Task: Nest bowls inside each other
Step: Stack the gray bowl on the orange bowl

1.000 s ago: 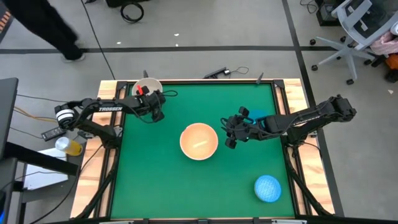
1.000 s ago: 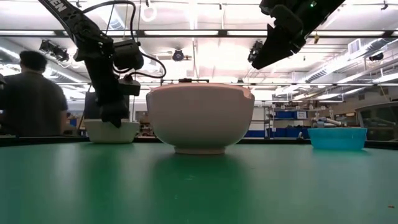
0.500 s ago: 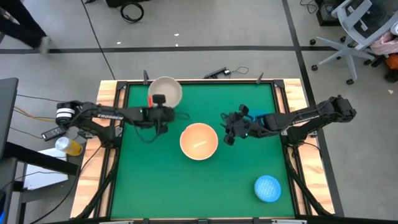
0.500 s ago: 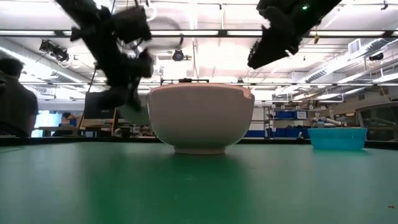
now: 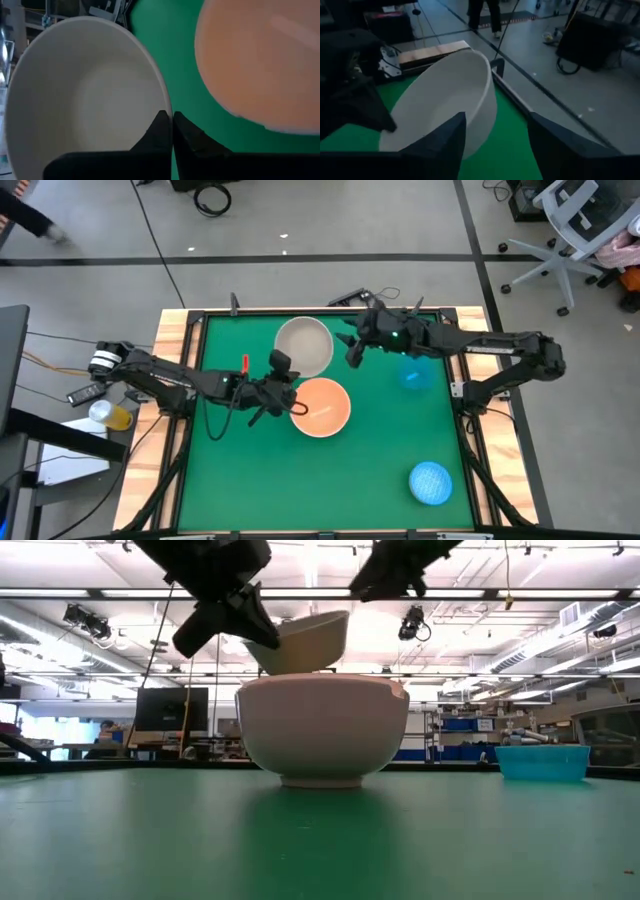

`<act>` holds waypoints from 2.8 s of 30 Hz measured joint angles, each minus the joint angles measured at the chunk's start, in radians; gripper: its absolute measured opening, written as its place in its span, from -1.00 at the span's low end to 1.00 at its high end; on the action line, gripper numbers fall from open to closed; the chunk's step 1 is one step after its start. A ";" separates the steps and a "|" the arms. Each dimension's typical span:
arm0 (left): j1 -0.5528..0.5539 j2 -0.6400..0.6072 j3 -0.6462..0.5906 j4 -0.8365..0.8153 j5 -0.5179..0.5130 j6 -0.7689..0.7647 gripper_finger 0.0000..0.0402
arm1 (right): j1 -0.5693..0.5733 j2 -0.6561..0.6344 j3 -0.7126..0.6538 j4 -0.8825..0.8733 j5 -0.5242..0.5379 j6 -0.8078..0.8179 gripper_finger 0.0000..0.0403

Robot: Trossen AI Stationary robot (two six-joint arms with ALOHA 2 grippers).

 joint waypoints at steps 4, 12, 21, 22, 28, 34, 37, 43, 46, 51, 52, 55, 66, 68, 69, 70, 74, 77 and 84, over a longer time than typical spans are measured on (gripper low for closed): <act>0.004 0.034 0.021 0.037 0.018 0.025 -1.00 | -0.006 0.092 0.076 -0.032 0.036 -0.059 0.21; -0.012 0.095 0.056 0.043 0.016 0.031 -1.00 | -0.011 0.237 0.188 -0.173 0.216 -0.081 0.24; -0.039 0.095 0.056 0.062 -0.015 0.018 -0.91 | -0.013 0.292 0.217 -0.323 0.159 -0.070 -0.45; -0.042 0.095 0.056 0.074 -0.017 0.002 -0.88 | -0.012 0.292 0.217 -0.332 0.154 -0.063 -0.59; -0.061 0.083 0.056 0.141 -0.030 -0.135 -0.62 | -0.014 0.261 0.217 -0.392 0.145 -0.048 -0.88; -0.108 0.055 0.056 0.115 -0.033 -0.270 -0.27 | -0.019 0.237 0.190 -0.446 0.094 0.029 -0.94; -0.129 0.034 0.056 0.107 -0.036 -0.315 -0.14 | -0.013 0.234 0.158 -0.394 0.007 0.043 -0.94; -0.150 -0.039 0.057 0.090 -0.049 -0.428 -0.04 | 0.027 0.239 0.148 -0.337 -0.119 0.062 -0.94; -0.147 -0.087 0.056 0.089 -0.065 -0.484 -0.03 | 0.034 0.225 0.148 -0.276 -0.095 0.061 -0.94; -0.148 -0.155 0.056 0.073 -0.064 -0.601 -0.03 | 0.046 0.209 0.149 -0.229 -0.039 0.053 -0.94; -0.150 -0.161 0.056 0.062 -0.063 -0.624 -0.03 | 0.050 0.209 0.149 -0.226 -0.042 0.053 -0.94; -0.158 -0.160 0.056 0.019 -0.063 -0.689 -0.03 | 0.067 0.209 0.149 -0.250 -0.084 0.060 -0.94; -0.169 -0.102 -0.017 0.033 -0.054 -0.813 -0.03 | 0.219 0.213 0.149 -0.226 -0.172 0.116 -0.94; -0.170 -0.102 -0.017 0.034 -0.051 -0.834 -0.03 | 0.253 0.213 0.125 -0.175 -0.149 0.131 -0.94; -0.171 -0.102 -0.017 0.043 -0.052 -0.837 -0.03 | 0.267 0.213 0.104 -0.135 -0.146 0.137 -0.94; -0.172 -0.102 -0.017 0.055 -0.051 -0.836 -0.03 | 0.278 0.212 0.083 -0.100 -0.147 0.142 -0.94; -0.172 -0.102 -0.017 0.092 -0.046 -0.835 -0.03 | 0.298 0.209 -0.018 0.047 -0.169 0.174 -0.94; -0.167 -0.102 -0.018 0.097 -0.042 -0.832 -0.03 | 0.297 0.209 -0.108 0.162 -0.266 0.198 -0.94; -0.160 -0.102 -0.019 0.098 -0.015 -0.834 -0.03 | 0.285 0.209 -0.262 0.341 -0.373 0.241 -0.92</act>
